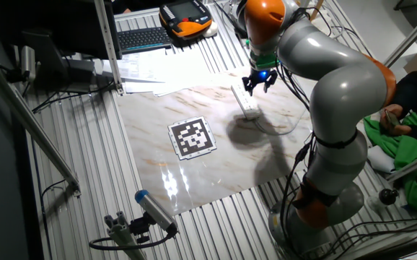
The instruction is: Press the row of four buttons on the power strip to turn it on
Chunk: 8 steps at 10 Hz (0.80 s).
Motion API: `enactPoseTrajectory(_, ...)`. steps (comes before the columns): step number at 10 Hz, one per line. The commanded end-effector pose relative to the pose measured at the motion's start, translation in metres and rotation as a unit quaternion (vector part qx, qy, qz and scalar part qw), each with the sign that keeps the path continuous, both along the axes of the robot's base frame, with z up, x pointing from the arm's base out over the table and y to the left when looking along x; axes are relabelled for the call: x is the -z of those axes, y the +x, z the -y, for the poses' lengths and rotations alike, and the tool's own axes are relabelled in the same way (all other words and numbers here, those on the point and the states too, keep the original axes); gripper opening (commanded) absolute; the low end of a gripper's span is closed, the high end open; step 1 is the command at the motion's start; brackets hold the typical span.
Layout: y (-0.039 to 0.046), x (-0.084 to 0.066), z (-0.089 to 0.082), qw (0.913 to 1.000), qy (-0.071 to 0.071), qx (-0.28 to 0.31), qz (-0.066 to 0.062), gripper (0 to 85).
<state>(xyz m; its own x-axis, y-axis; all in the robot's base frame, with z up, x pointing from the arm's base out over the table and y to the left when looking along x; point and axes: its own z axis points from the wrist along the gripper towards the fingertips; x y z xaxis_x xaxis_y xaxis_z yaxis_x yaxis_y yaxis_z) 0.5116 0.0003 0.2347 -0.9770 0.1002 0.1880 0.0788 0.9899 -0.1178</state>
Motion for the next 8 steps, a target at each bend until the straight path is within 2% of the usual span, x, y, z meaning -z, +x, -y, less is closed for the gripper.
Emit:
enactPoseTrajectory(1, -0.0001, 0.000, 0.000, 1.0000, 0.008, -0.001, -0.001, 85.0)
enactPoseTrajectory(2, -0.0001, 0.000, 0.000, 0.9999, 0.011, -0.004, -0.001, 85.0)
enactPoseTrajectory(4, 0.0110, 0.016, 0.008, 0.9999, 0.015, -0.003, 0.005, 85.0)
enactPoseTrajectory(6, 0.0205, 0.035, 0.016, 0.9995, 0.027, -0.014, 0.009, 85.0)
enactPoseTrajectory(8, 0.0187, 0.050, 0.034, 0.9985, 0.026, -0.043, 0.022, 85.0)
